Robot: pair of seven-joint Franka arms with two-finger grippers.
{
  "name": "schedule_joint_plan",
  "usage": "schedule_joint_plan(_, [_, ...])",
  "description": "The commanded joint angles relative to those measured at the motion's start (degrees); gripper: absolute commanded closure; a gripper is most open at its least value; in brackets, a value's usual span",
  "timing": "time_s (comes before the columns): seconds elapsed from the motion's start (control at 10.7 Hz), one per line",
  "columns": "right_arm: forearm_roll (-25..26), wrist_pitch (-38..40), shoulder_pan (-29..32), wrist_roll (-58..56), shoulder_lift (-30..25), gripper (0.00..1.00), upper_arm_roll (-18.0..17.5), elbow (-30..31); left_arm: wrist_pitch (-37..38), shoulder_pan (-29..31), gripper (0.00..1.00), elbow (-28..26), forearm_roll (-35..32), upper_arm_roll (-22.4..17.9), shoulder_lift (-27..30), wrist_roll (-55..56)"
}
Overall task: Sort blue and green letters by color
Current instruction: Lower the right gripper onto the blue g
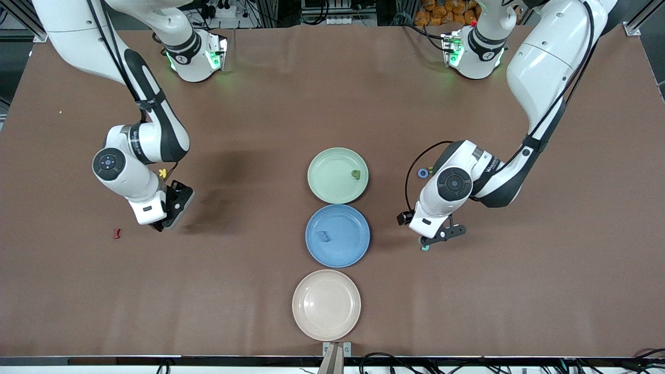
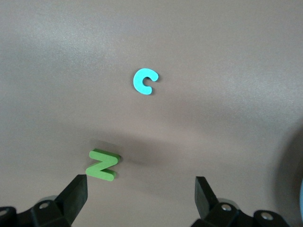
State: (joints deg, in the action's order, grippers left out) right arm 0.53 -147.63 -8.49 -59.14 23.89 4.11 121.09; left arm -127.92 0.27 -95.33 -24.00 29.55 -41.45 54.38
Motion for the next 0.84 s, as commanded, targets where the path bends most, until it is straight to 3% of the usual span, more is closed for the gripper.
schedule_joint_plan(0.0, [0.2, -3.5, 2.2, -1.7, -2.6, 0.00, -0.9, 5.3, 0.2, 0.0, 0.00, -0.4, 1.6, 0.2, 1.3, -0.4])
schedule_joint_plan(0.75, [0.2, -9.0, 4.5, -4.4, -3.3, 0.00, -1.0, 12.1, 0.3, 0.0, 0.00, 0.1, 1.7, 0.2, 1.3, -0.3])
